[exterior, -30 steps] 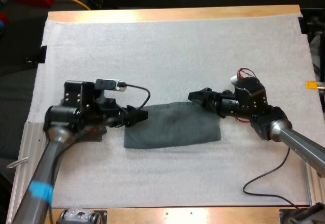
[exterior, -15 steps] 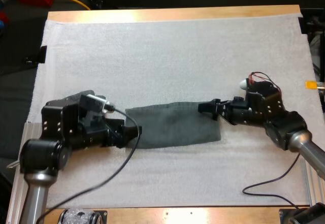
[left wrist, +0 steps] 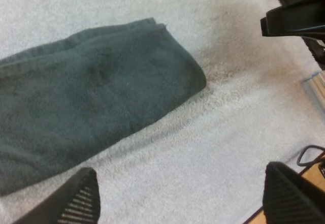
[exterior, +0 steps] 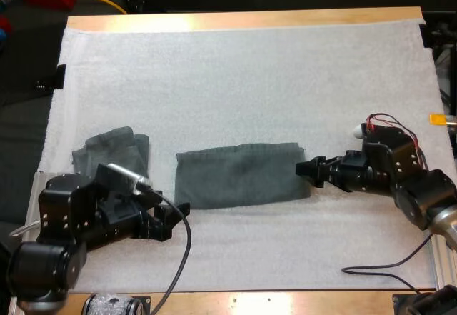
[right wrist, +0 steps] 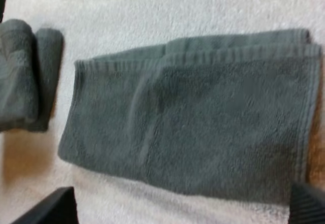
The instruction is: Pick towel from pile, fold and stack
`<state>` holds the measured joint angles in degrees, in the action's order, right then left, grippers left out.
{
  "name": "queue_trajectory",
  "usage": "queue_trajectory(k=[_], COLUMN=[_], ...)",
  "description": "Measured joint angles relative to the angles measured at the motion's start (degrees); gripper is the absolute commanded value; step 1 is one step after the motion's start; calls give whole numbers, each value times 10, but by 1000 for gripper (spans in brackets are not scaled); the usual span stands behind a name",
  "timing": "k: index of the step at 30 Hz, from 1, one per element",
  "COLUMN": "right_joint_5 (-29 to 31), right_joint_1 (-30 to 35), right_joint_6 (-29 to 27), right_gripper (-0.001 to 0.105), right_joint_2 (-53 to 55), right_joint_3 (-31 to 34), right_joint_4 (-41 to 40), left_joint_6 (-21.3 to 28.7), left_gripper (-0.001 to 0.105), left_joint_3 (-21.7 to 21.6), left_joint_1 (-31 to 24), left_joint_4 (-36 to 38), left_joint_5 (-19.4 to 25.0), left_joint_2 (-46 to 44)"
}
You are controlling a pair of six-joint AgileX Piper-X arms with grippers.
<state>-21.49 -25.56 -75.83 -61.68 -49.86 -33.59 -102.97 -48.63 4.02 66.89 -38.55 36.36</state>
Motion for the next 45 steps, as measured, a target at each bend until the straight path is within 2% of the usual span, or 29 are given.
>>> queue_trajectory(k=[9, 13, 20, 26, 31, 39, 45], right_joint_5=[53, 53, -32, -153, -193, -254, -258], right_joint_1=[2, 35, 152, 225, 231, 230, 195], right_joint_6=[-18, -20, -49, -68, -91, -93, -83], right_gripper=[79, 79, 79, 79, 79, 79, 79], right_joint_2=[3, 3, -3, -60, -117, -205, -259], right_joint_3=[0, 0, 0, 0, 0, -1, -1], right_joint_4=[-14, -14, -14, -14, -14, 14, 46], left_joint_6=[0, 0, 0, 0, 0, 0, 0], left_gripper=[65, 65, 65, 65, 65, 65, 65], left_joint_3=[0, 0, 0, 0, 0, 0, 0], left_joint_1=[0, 0, 0, 0, 0, 0, 0], left_joint_4=[21, 24, 36, 39, 50, 50, 50], left_joint_5=[0, 0, 0, 0, 0, 0, 0], left_joint_2=[-2, -2, -2, -2, -2, -2, -2])
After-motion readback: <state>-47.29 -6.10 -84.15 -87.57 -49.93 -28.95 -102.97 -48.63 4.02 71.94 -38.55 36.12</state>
